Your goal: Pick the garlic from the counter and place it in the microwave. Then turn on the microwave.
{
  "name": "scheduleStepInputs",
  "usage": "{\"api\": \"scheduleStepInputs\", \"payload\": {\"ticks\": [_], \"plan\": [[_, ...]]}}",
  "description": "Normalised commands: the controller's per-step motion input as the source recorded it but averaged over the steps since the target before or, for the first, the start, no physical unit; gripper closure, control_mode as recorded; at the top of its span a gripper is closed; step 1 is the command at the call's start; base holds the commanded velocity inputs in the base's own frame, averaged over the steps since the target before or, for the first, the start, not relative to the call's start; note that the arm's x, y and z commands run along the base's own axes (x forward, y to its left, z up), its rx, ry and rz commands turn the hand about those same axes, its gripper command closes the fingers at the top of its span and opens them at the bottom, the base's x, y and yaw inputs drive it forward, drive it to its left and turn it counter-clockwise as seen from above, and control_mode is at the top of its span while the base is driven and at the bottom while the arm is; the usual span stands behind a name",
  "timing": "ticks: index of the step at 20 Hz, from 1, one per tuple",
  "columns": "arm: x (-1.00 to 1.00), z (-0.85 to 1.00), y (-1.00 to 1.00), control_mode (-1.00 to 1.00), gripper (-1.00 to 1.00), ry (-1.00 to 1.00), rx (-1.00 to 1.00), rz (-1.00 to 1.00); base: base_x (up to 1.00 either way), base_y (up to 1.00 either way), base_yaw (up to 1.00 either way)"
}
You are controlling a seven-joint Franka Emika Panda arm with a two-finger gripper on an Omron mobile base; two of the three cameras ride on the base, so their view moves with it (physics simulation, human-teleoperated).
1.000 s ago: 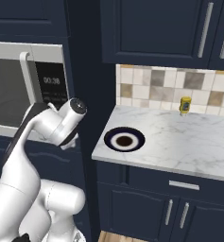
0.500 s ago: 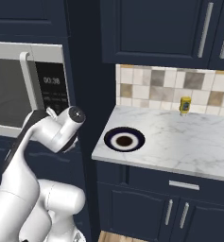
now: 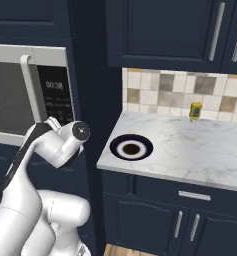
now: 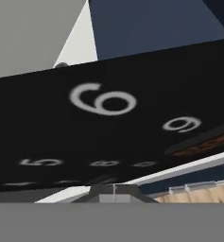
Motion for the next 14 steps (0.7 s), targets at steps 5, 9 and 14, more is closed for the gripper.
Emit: {"api": "scheduleStepInputs", "payload": {"ticks": [5,9,14], "plan": [[0.45,0.0,0.0,-1.0,1.0,-0.06,0.02,0.0,0.0,0.0,0.0],[0.26,0.16,0.0,-1.0,1.0,-0.15,0.0,0.0,0.0,0.0,0.0],[0.03,0.36,0.0,-1.0,1.0,-0.28,0.0,0.0,0.0,0.0,0.0]]}}
